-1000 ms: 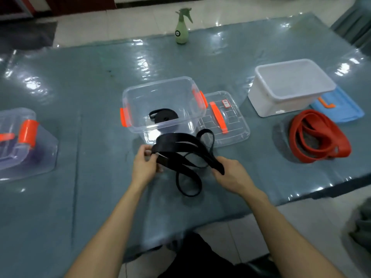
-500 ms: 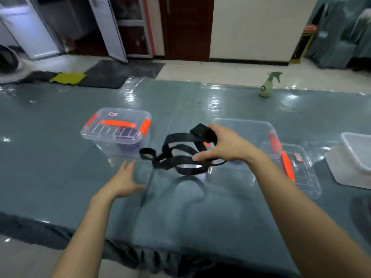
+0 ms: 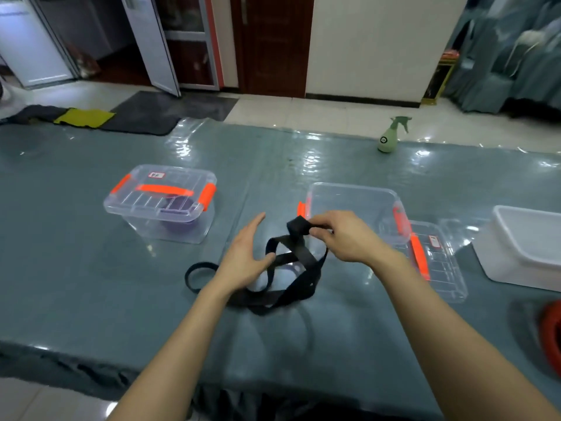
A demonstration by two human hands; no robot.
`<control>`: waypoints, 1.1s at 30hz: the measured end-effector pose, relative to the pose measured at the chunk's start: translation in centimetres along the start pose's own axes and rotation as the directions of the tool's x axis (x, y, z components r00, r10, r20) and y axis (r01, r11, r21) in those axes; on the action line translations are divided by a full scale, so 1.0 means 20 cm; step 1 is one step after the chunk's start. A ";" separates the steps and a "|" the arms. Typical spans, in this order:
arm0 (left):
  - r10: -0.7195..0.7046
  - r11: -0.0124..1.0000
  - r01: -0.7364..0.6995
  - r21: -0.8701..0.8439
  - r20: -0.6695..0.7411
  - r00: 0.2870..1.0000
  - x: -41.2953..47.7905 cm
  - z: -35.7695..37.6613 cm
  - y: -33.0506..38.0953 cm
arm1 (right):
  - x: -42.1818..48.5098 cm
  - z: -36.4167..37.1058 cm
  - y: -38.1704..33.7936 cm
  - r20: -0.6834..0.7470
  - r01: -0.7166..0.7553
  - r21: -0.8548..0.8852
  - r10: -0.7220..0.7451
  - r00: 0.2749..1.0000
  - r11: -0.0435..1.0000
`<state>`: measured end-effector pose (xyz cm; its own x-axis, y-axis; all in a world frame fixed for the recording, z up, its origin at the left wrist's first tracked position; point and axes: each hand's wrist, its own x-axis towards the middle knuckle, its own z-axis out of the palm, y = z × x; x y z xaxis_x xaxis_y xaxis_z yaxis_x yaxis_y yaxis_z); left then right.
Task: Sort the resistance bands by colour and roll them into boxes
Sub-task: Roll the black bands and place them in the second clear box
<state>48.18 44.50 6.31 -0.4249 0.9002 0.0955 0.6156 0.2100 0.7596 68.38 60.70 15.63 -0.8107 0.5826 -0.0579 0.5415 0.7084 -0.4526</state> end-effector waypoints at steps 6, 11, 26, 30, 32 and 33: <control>0.223 0.974 -0.218 -0.057 0.094 0.970 0.37 -0.12 0.43 | -0.06 -0.40 -0.09 -0.209 0.150 0.008 -0.145 0.967 0.989; 0.200 0.965 -0.186 -0.187 0.062 0.978 0.51 -0.49 0.67 | -0.04 -0.64 -0.11 -0.349 0.118 0.332 0.006 0.937 0.936; 0.341 0.880 -0.362 -0.307 -0.121 0.932 0.56 -1.11 1.15 | 0.33 -1.37 -0.79 -0.591 0.553 0.417 -0.247 0.768 0.722; 0.344 0.857 -0.320 -0.404 -0.012 0.939 0.57 -1.10 1.18 | 0.33 -1.47 -0.94 -0.585 0.595 0.406 -0.303 0.752 0.693; 0.340 0.849 -0.337 -0.407 -0.067 0.938 0.59 -1.11 1.22 | 0.32 -1.52 -0.98 -0.599 0.602 0.458 -0.273 0.753 0.654; 0.339 0.838 -0.347 -0.421 -0.096 0.936 0.60 -1.12 1.24 | 0.32 -1.54 -0.99 -0.603 0.595 0.491 -0.245 0.759 0.636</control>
<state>43.53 51.92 40.79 -0.2530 0.8769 0.4087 0.3836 -0.2969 0.8745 59.26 62.64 51.60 -0.6136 0.5093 0.6033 -0.2475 0.6016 -0.7595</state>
